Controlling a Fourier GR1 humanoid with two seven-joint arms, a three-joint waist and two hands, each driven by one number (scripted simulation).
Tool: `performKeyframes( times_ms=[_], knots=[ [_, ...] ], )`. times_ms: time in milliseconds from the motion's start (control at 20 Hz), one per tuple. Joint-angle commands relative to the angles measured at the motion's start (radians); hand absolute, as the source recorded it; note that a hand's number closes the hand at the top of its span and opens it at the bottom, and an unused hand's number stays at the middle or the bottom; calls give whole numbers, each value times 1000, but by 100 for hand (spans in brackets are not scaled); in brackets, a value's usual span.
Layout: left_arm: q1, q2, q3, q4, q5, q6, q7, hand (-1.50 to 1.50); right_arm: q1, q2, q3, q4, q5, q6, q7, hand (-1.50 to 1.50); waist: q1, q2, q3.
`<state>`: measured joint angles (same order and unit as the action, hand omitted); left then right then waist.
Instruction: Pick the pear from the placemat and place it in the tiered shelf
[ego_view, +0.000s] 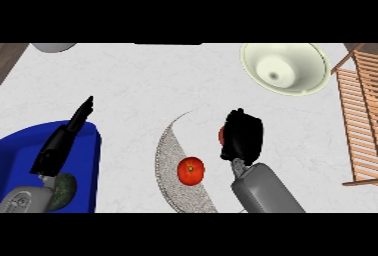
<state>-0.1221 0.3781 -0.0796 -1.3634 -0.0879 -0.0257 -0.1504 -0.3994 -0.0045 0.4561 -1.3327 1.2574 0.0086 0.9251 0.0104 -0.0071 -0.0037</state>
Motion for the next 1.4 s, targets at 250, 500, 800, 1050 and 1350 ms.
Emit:
performKeyframes(
  times_ms=[250,500,800,1050,1350],
  knots=[
    [45,-7,5,-30,-28,-6,3,0,-180,-95,-214,-73,-93,21,-100,150,-8,5,4],
    [34,22,41,-58,11,-39,32,0,-266,-116,-232,-273,-33,-11,-44,150,-13,-1,4],
    [63,-11,25,-52,-26,-9,1,0,-431,-190,-273,-482,26,247,69,150,-16,-3,3],
    [-7,-21,54,24,-30,-6,-4,0,-621,-231,-419,-479,-42,464,112,150,-17,3,2],
    [-10,5,71,29,-11,-52,-17,0,-677,-346,-553,-417,-82,630,56,150,-24,4,2]
  ],
)
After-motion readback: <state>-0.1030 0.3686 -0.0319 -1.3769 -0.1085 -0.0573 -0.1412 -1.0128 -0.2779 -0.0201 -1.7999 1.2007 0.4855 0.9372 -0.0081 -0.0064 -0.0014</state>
